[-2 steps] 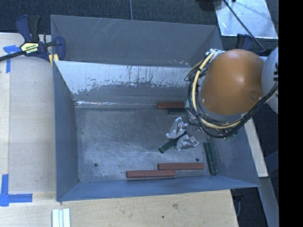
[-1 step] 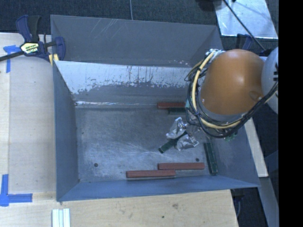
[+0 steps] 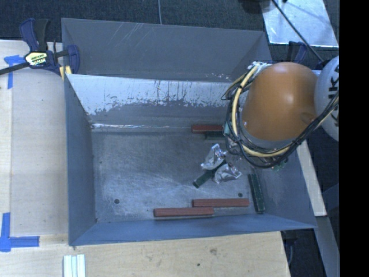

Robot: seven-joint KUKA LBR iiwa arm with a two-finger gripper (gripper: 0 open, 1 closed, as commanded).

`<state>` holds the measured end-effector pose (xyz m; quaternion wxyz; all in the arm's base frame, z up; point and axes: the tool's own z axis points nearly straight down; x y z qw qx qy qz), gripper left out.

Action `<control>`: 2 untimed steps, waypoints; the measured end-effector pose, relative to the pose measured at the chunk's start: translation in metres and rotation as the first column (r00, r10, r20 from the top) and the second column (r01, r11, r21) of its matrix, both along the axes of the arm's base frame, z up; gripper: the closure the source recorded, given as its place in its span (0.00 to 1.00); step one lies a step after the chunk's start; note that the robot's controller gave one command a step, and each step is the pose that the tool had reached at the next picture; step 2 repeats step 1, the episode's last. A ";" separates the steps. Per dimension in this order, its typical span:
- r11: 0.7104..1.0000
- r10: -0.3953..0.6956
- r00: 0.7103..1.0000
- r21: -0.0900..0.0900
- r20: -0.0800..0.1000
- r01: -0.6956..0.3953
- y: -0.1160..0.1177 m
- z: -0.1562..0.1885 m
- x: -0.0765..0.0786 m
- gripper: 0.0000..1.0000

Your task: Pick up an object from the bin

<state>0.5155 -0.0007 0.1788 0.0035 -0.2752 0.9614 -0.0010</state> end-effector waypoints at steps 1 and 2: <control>0.994 0.108 0.994 0.003 -0.016 -0.108 -0.007 0.021 -0.006 1.00; 0.994 0.108 0.994 0.003 -0.016 -0.108 -0.007 0.021 -0.006 1.00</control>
Offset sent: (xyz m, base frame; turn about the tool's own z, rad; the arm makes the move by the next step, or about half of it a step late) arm 0.0341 -0.0053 -0.1088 0.1717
